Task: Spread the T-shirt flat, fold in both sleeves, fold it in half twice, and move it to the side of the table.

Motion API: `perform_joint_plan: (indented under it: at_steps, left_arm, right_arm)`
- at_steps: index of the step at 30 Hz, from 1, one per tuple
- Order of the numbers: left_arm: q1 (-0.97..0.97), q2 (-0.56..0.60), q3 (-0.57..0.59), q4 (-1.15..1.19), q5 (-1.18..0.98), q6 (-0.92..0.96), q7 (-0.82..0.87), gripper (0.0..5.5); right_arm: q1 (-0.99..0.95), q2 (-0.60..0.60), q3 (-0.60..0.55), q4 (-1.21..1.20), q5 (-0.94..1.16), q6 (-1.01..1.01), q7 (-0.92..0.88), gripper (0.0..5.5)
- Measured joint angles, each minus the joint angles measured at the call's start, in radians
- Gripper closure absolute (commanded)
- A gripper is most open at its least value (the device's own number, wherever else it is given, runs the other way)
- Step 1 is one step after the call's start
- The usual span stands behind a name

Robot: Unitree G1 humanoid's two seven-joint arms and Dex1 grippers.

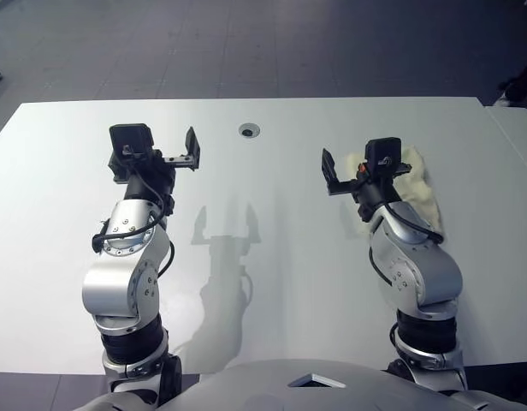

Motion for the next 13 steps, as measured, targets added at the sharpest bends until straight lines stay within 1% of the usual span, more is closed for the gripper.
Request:
perform_joint_plan:
  at_steps: [13]
  left_arm:
    - [0.029, -0.012, -0.03, 0.045, 0.005, -0.029, -0.013, 0.1]
  right_arm:
    - [-0.008, 0.06, 0.008, 0.085, -0.06, -0.073, -0.001, 0.11]
